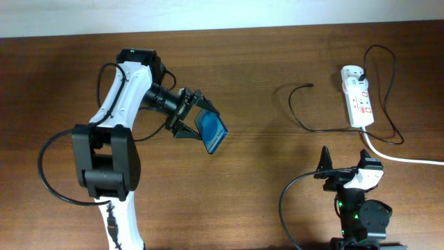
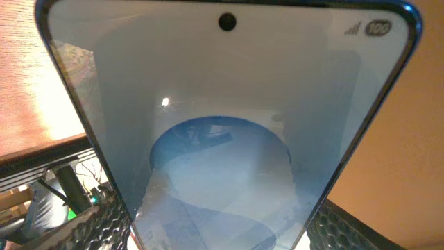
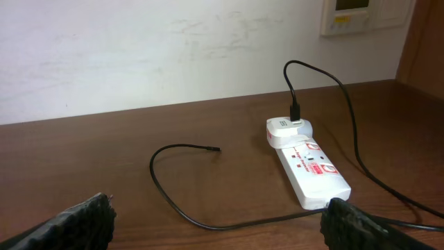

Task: Plug charger to phone and switch on socket
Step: 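Lift the phone with the left gripper and tilt it upright, then reach the right gripper to the black cable end and grasp it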

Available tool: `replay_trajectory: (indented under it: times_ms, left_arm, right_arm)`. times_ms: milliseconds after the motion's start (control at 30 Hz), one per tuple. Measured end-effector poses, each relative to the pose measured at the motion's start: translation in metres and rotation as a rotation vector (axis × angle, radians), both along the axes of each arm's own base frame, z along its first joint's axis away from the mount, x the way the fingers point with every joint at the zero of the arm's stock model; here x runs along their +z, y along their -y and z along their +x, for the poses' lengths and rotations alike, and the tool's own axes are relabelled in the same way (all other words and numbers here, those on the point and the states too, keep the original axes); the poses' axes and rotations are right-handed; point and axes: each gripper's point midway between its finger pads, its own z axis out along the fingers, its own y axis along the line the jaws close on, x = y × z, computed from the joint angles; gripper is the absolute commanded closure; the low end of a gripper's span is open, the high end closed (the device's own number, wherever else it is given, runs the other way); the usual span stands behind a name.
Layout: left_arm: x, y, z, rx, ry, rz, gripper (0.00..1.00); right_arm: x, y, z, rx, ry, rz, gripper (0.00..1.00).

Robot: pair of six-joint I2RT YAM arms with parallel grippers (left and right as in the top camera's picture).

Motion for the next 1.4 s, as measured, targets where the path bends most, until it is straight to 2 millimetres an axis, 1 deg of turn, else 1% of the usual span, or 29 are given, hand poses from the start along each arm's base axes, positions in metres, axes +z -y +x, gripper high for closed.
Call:
replay_trajectory:
  times_ms: [167, 233, 400, 567, 633, 733, 767, 800, 933, 1000, 1033, 1067, 1100, 1133, 1200, 1267, 1333, 1367, 1400]
  left_arm:
    - [0.0, 0.0, 0.0, -0.002, 0.007, -0.002, 0.44]
    - [-0.002, 0.0, 0.003, -0.007, 0.034, -0.005, 0.44]
    - [-0.014, 0.0, 0.023, -0.023, 0.175, 0.008, 0.43]
    - [-0.035, -0.01, 0.042, -0.057, 0.315, 0.109, 0.43]
    - [-0.039, -0.013, 0.047, -0.064, 0.342, 0.136, 0.43]
    - [-0.044, -0.017, 0.048, -0.074, 0.353, 0.169, 0.43]
    - [-0.045, -0.018, 0.049, -0.075, 0.356, 0.175, 0.43]
    - [-0.046, -0.019, 0.049, -0.077, 0.358, 0.183, 0.42]
    - [-0.047, -0.02, 0.049, -0.079, 0.361, 0.19, 0.43]
    - [-0.047, -0.02, 0.049, -0.079, 0.361, 0.189, 0.43]
    - [-0.047, -0.02, 0.049, -0.079, 0.361, 0.189, 0.42]
    - [-0.047, -0.02, 0.049, -0.079, 0.361, 0.19, 0.43]
    - [-0.047, -0.02, 0.049, -0.079, 0.361, 0.192, 0.43]
    - [-0.047, -0.02, 0.049, -0.08, 0.362, 0.192, 0.43]
    - [-0.047, -0.02, 0.049, -0.08, 0.362, 0.193, 0.43]
    - [-0.047, -0.021, 0.05, -0.081, 0.363, 0.196, 0.43]
    - [-0.047, -0.021, 0.05, -0.081, 0.363, 0.197, 0.43]
    - [-0.047, -0.021, 0.05, -0.081, 0.363, 0.197, 0.43]
    - [-0.047, -0.021, 0.05, -0.081, 0.363, 0.197, 0.43]
  right_arm:
    - [0.0, 0.0, 0.0, 0.0, 0.0, 0.0, 0.01]
    - [0.0, 0.0, 0.0, 0.0, 0.0, 0.0, 0.01]
    - [0.0, 0.0, 0.0, 0.0, 0.0, -0.001, 0.01]
    - [0.0, -0.001, 0.0, 0.004, 0.001, 0.0, 0.01]
    - [0.002, -0.009, 0.001, 0.05, 0.008, 0.008, 0.01]
    - [0.008, -0.045, -0.001, 0.253, 0.027, 0.132, 0.01]
    - [0.008, -0.056, -0.004, 0.313, 0.018, 0.218, 0.01]
    - [0.009, -0.071, -0.008, 0.405, 0.005, 0.276, 0.02]
    - [0.018, -0.083, -0.013, 0.477, 0.013, 0.375, 0.02]
    - [0.021, -0.083, -0.014, 0.465, -0.012, 0.414, 0.02]
    - [0.024, -0.08, -0.015, 0.435, -0.047, 0.434, 0.02]
    - [0.029, -0.072, -0.018, 0.372, -0.106, 0.462, 0.02]
    - [0.038, -0.068, -0.019, 0.335, -0.132, 0.475, 0.02]
    - [0.049, -0.063, -0.019, 0.296, -0.16, 0.484, 0.02]
    - [0.083, -0.053, -0.015, 0.226, -0.196, 0.491, 0.02]
    - [0.087, -0.045, -0.015, 0.14, -0.35, 0.519, 0.02]
    - [0.096, -0.041, -0.004, 0.079, -0.532, 0.551, 0.01]
    - [0.102, -0.044, 0.003, 0.086, -0.597, 0.572, 0.01]
    - [0.116, -0.052, 0.019, 0.131, -0.635, 0.599, 0.02]
